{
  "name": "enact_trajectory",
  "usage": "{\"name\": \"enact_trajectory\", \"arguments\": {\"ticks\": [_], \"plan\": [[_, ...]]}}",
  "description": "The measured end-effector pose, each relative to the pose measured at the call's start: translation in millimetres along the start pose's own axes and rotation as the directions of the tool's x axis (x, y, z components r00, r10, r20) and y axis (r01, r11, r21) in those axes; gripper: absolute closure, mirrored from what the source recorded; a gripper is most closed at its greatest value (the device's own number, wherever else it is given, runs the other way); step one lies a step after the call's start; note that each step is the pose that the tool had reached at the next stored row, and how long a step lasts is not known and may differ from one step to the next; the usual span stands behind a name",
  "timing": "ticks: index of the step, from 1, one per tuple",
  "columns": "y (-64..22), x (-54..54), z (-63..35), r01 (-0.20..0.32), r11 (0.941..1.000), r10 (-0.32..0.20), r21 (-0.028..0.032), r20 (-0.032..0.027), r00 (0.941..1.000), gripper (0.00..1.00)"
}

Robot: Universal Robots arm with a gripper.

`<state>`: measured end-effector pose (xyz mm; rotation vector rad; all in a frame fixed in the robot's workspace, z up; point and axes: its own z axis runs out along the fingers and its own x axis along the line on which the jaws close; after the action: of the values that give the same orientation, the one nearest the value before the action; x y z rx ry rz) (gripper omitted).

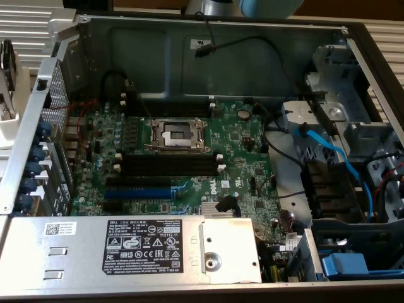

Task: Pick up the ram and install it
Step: 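Pick up the ram and move it above insertion slot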

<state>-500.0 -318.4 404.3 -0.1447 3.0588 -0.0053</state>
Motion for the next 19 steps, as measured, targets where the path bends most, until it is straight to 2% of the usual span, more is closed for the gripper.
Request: {"name": "enact_trajectory", "arguments": {"ticks": [5, 10, 14, 19], "plan": [[0.0, 0.0, 0.0, 0.091, 0.9958, -0.091, -0.0072, 0.0009, 0.9958, 0.90], [0.0, 0.0, 0.0, 0.181, 0.9835, -0.180, -0.0142, 0.0026, 0.9836, 0.90], [0.0, 0.0, 0.0, 0.251, 0.9677, -0.251, -0.0197, 0.0044, 0.9679, 0.90], [0.0, 0.0, 0.0, 0.338, 0.9409, -0.338, -0.0263, 0.0071, 0.9412, 0.90]]}}
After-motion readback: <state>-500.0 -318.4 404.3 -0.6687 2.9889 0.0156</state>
